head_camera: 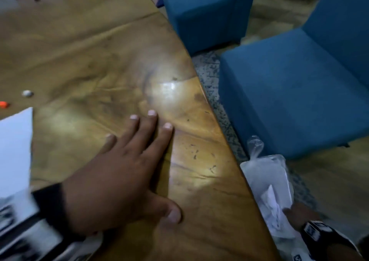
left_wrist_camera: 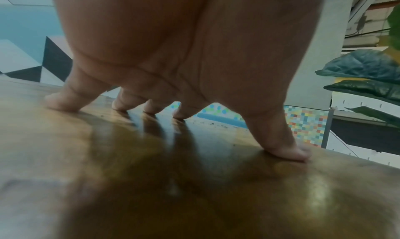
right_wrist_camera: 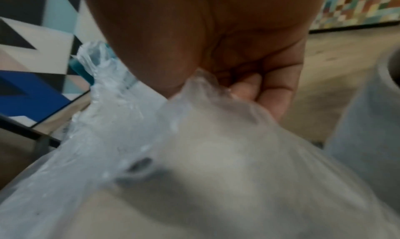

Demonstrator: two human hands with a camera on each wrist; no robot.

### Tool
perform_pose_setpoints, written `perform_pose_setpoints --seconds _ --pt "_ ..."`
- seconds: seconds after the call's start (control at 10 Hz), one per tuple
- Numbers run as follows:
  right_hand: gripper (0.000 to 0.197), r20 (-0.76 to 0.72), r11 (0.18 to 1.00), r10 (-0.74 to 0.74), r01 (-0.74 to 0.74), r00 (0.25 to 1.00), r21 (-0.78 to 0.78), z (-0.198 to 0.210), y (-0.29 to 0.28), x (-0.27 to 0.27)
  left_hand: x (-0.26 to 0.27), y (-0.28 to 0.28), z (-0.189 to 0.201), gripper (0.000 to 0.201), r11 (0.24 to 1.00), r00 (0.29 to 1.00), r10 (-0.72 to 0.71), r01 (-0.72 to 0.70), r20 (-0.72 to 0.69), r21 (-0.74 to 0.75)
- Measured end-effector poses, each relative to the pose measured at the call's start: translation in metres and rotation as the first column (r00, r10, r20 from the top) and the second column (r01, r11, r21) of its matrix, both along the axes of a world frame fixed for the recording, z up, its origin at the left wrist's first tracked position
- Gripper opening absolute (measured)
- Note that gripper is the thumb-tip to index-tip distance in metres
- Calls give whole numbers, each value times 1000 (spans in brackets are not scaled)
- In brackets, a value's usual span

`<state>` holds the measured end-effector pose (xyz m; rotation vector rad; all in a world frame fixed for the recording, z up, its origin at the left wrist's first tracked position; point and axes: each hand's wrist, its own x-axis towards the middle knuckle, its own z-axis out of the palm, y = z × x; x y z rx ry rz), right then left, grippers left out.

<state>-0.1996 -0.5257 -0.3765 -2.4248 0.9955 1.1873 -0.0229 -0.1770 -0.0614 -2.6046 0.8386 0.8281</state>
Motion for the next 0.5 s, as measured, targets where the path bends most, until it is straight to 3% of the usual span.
perform_pose_setpoints --seconds 0.1,0.3,0.5 --pt "41 53 999 -29 30 998 -27 46 -6 5 2 -1 3 150 997 999 -10 14 46 -75" --pt "25 215 999 -37 37 976 1 149 -8 23 -5 2 8 141 966 997 68 -76 -39 -246" --pt "27 319 997 63 -46 946 -61 210 10 37 -35 1 4 128 932 986 166 -164 -21 -324"
